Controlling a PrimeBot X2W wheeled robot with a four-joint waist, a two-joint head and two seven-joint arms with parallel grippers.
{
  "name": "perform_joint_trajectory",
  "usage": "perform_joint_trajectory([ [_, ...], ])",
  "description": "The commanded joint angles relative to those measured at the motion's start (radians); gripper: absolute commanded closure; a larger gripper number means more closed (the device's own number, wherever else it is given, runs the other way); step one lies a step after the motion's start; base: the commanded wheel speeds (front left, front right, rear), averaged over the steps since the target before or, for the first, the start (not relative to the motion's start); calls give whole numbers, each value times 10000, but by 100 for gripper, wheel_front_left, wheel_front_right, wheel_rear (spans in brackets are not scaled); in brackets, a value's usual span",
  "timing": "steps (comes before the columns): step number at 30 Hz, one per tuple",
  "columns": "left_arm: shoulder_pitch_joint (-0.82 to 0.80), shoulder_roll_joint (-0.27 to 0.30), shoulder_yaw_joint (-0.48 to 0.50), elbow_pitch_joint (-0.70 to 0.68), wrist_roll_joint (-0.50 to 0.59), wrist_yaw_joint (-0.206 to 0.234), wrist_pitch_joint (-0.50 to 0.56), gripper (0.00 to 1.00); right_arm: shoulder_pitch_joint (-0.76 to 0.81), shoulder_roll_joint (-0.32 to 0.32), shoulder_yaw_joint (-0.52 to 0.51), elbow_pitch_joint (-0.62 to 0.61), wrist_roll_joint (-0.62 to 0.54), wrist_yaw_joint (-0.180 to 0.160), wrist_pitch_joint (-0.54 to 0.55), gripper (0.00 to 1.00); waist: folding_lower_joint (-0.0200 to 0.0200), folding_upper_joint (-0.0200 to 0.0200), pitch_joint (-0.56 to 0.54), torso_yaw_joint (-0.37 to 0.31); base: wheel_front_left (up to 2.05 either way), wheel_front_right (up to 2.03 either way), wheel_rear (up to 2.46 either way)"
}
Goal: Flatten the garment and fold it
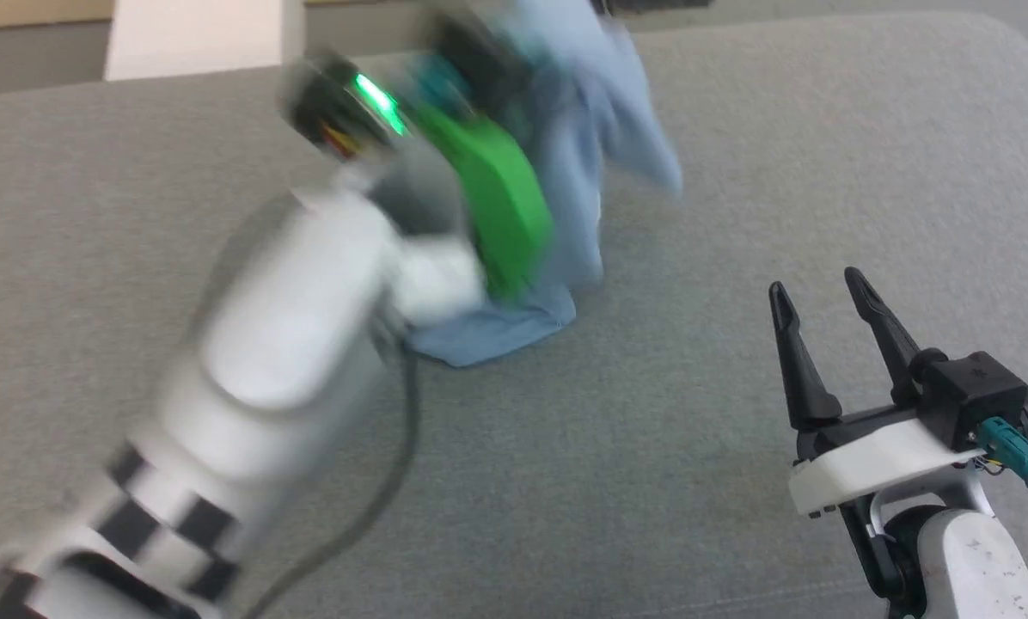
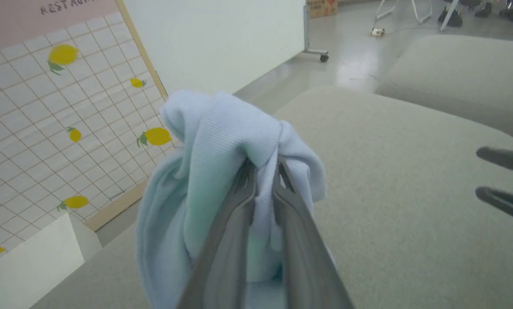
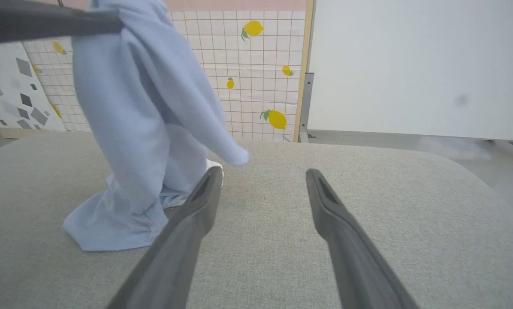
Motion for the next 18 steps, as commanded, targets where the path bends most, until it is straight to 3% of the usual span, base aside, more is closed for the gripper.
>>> perform_joint_trajectory([
  [1,452,-182,-350,-26,159,-44,29,0,-182,35,11,55,-68,-15,-100,0,1,-2,506,-498,0,0,0],
  [5,1405,-650,-1192,-1,301,21,8,0,-325,41,60,189,31,-15,-238,0,1,-2,703,-665,0,0,0],
  [9,1795,-719,-1238,-15,254,240,-190,0,-374,43,51,352,98,-15,-302,0,1,-2,594,-573,0,0,0],
  [14,1974,-408,-741,-228,130,603,-689,0,-250,43,64,571,35,-15,-258,0,1,-2,48,-164,0,0,0],
  [18,2189,201,201,-587,115,1365,-1547,0,-21,44,-68,664,-45,-15,-66,0,1,-2,-752,445,0,0,0],
])
